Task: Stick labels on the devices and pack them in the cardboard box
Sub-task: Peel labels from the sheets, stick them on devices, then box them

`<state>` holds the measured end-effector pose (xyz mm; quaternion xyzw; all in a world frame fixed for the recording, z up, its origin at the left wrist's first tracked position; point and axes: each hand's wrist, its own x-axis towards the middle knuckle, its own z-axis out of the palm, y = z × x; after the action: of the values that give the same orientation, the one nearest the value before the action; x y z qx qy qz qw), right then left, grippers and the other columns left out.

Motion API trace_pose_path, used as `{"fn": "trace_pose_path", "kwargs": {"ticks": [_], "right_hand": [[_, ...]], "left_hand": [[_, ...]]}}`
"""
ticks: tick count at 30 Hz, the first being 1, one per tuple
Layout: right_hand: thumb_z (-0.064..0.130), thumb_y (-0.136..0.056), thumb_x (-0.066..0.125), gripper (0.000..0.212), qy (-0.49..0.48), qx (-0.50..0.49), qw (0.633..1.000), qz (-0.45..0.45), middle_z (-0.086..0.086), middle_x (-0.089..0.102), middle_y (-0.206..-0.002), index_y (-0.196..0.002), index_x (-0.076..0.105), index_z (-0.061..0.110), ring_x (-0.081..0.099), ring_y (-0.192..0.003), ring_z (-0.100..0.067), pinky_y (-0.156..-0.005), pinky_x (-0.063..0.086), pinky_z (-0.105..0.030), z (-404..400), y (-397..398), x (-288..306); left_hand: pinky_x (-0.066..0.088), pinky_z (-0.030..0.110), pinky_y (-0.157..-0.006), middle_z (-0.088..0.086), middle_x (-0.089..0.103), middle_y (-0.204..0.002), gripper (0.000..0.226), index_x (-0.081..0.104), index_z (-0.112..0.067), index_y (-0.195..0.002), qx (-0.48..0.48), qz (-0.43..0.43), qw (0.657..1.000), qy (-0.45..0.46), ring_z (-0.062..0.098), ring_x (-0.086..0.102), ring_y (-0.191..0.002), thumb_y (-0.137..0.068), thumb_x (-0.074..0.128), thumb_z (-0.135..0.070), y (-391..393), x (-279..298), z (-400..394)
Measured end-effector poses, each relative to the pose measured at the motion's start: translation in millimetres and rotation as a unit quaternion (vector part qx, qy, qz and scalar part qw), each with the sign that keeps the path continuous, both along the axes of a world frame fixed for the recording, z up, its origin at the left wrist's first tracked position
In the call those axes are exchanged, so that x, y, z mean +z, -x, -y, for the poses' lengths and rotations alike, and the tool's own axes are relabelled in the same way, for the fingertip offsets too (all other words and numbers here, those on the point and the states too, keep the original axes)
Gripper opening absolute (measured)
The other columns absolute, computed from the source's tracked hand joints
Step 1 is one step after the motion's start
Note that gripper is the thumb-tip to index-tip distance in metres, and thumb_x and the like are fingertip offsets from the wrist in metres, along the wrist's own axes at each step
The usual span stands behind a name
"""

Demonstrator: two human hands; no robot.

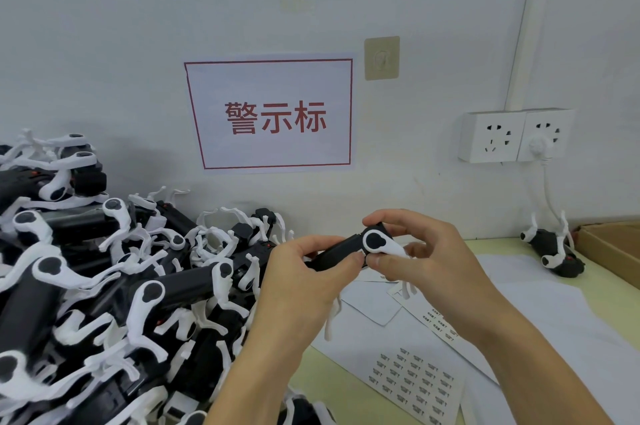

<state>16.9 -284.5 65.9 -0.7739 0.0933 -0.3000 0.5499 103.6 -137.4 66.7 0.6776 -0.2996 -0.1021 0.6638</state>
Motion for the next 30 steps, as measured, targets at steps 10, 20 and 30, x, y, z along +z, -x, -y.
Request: {"fn": "trace_pose_path", "kwargs": {"ticks": [10,20,30], "right_hand": [[0.011,-0.078,0.080,0.038,-0.008,0.012,1.000,-0.001,0.011,0.070,-0.098,-0.100,0.074,0.041,0.060,-0.067,-0.014,-0.076,0.053,-0.032,1.2,2.9,2.2],[0.022,-0.080,0.080,0.033,0.003,0.014,1.000,-0.005,0.012,0.071,-0.103,-0.103,0.070,0.043,0.068,-0.087,-0.021,-0.080,0.056,-0.033,-1.5,1.8,0.3],[0.011,-0.082,0.078,0.039,0.000,0.051,0.998,-0.030,0.011,0.071,-0.105,-0.104,0.070,0.043,0.070,-0.090,-0.019,-0.078,0.053,-0.030,4.5,9.4,5.5]], "left_hand": [[0.055,0.026,-0.077,0.015,0.074,-0.080,0.021,0.079,-0.041,-0.086,-0.015,0.001,1.000,-0.021,0.026,0.071,-0.078,-0.086,0.074,-0.020,-3.9,0.4,-1.5],[0.057,0.038,-0.086,0.015,0.075,-0.086,0.026,0.078,-0.046,-0.084,-0.007,0.017,1.000,-0.010,0.031,0.070,-0.088,-0.088,0.073,-0.022,1.0,5.6,-2.6],[0.052,0.016,-0.064,0.001,0.075,-0.085,0.036,0.075,-0.052,-0.069,0.003,0.039,0.999,-0.010,0.017,0.069,-0.075,-0.084,0.076,-0.019,4.5,9.3,-1.6]]}}
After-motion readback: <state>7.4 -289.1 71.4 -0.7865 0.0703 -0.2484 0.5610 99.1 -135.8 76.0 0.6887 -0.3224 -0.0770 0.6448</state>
